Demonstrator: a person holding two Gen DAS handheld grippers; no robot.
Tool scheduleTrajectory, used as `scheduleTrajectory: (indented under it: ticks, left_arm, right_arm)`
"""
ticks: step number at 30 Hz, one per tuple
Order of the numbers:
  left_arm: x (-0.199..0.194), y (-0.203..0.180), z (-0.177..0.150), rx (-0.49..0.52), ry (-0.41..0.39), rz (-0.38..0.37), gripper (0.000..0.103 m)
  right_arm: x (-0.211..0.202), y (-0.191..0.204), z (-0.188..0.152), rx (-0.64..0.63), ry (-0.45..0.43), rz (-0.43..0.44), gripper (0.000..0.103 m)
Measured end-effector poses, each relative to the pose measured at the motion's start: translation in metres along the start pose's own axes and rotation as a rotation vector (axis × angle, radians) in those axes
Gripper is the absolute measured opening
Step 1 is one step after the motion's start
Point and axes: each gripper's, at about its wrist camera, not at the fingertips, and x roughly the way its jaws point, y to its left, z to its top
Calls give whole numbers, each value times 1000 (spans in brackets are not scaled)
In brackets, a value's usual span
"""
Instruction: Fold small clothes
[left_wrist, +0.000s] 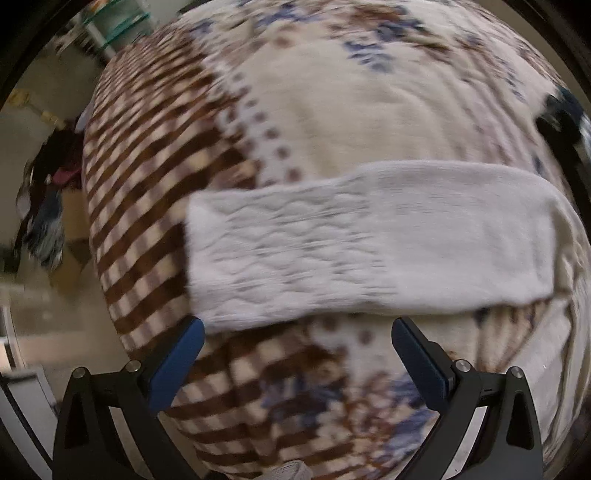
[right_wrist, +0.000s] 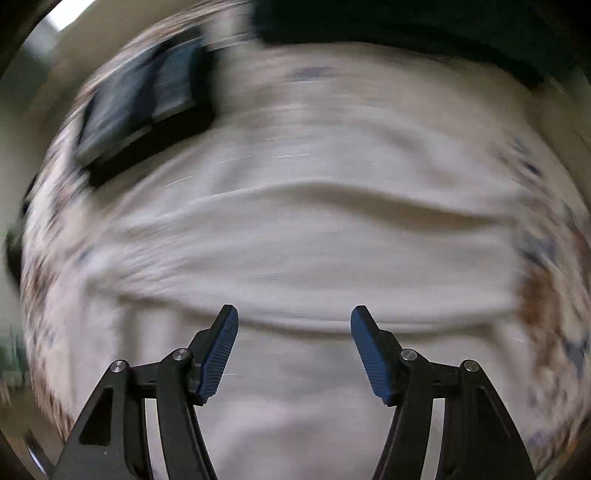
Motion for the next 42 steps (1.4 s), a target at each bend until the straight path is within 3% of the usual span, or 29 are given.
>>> scheduleTrajectory:
  ticks: [1,4,6,8,12,15,17,21,22,24,26,29,31,35,36,38,40,42]
  left_arm:
    - [6,5,-5,-21,19,10,103]
    - [22,19,-11,-76,48,5,103]
    - [25,31,-18,-79,52,2,103]
    - [24,39,-30,-60,50,30,103]
    - [9,47,-53,19,3,41,103]
    - [4,47,-61,82,-25,32,103]
    - [15,52,-58,64,7,21,103]
    - [27,88,-74,-51,49,-4,103]
    - [40,107,-56,-78,49,-9,103]
    - [48,142,-56,-133,45,-28,103]
    - [70,205,-44,-212,50,-76,103]
    - [97,276,-18,-358,59,-163,103]
    - [110,292,-24,-481,60,-234,103]
    - [135,376,-35,-684,24,-318,103]
    - [132,388,-37,-717,6,-325,101]
    - [131,411,-33,-773,-36,-307,78]
    - [121,439,-40,-792,-79,-268,15]
    - [101,452,-43,-726,-147,-230,11]
  right_arm:
    - [0,-36,2,69,6,-71,66]
    - [13,-110,14,234,26,-148,65]
    - [22,-137,29,276,20,-173,56]
    - [36,-149,50,255,-8,-218,51]
    - [54,-156,83,231,-44,-275,50]
    - [63,-163,90,232,8,-265,50]
    - [53,-173,85,243,21,-224,50]
    - [4,-207,47,346,-8,-54,64]
    - [-8,-215,31,365,-11,-27,67]
    - [-25,-224,-2,364,1,-15,68]
    - [-37,-219,-30,336,35,-34,68]
    - [-31,-186,-66,281,84,-45,68]
    - [-31,-162,-88,246,92,-39,68]
    - [-18,-115,-110,171,124,-31,68]
    - [-16,-106,-113,161,132,-24,68]
    - [-12,-84,-117,119,141,-8,68]
    - [-14,-64,-122,59,139,-17,68]
    - [-19,-52,-126,15,130,-43,68]
